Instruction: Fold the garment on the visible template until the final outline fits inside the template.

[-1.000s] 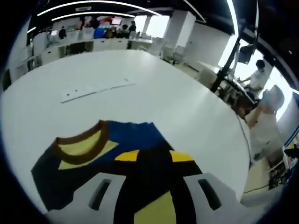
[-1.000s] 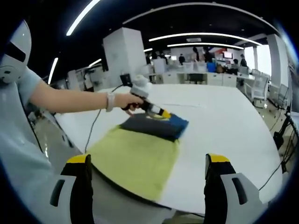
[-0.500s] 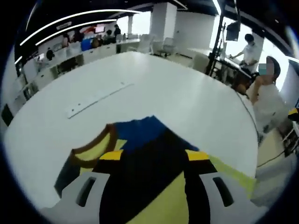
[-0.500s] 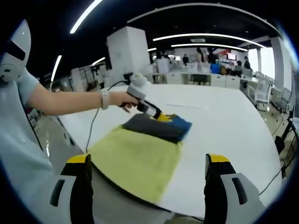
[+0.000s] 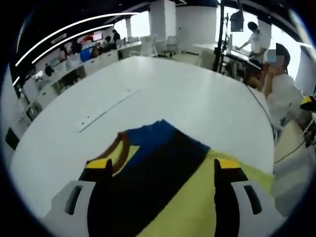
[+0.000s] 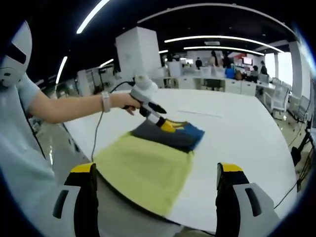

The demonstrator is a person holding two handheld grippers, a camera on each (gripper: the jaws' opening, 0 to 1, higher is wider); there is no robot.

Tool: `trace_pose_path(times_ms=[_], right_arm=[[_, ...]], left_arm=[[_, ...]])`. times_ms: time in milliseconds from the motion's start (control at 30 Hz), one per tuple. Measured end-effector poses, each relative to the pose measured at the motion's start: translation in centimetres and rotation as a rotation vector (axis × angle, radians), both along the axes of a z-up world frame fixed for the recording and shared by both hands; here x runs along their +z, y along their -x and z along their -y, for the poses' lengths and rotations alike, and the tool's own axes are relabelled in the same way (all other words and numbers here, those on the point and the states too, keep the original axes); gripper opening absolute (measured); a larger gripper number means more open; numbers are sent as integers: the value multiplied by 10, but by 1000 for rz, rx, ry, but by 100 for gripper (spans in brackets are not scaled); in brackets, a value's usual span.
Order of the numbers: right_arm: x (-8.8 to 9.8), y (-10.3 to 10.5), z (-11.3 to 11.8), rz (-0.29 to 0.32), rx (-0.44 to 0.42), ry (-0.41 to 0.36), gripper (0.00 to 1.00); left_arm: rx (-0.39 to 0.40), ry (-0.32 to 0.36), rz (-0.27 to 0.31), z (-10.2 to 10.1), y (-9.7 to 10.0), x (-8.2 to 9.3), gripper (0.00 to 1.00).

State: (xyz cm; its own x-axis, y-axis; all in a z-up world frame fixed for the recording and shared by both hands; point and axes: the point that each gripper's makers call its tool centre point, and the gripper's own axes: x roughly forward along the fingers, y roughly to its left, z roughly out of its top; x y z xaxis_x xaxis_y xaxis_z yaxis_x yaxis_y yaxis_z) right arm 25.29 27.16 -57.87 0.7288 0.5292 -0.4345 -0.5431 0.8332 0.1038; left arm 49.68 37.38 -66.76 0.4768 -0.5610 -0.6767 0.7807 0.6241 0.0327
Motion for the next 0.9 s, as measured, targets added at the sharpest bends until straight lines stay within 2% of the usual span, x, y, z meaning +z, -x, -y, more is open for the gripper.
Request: trace_pose_path(times_ms=[133, 333, 433, 567, 667, 900], right_arm=[[0, 0, -1, 1, 1, 3, 100], [2, 1, -3, 5, 5, 5, 100], [2, 1, -4, 7, 8, 6, 100], [3, 1, -4, 8, 9, 10, 100], [4, 1, -5, 14, 11, 8, 100], [3, 1, -6, 11, 19, 13, 100]], left_arm=[[-26, -37, -1, -5, 7, 1, 88], [-21, -45, 30, -13, 8, 5, 96], [-22, -61, 26, -19, 12, 4, 100], [-32, -82, 10, -25, 19, 2, 100], [-30, -70, -19, -27, 26, 1, 100], [-29, -53, 19, -32, 32, 19, 100]])
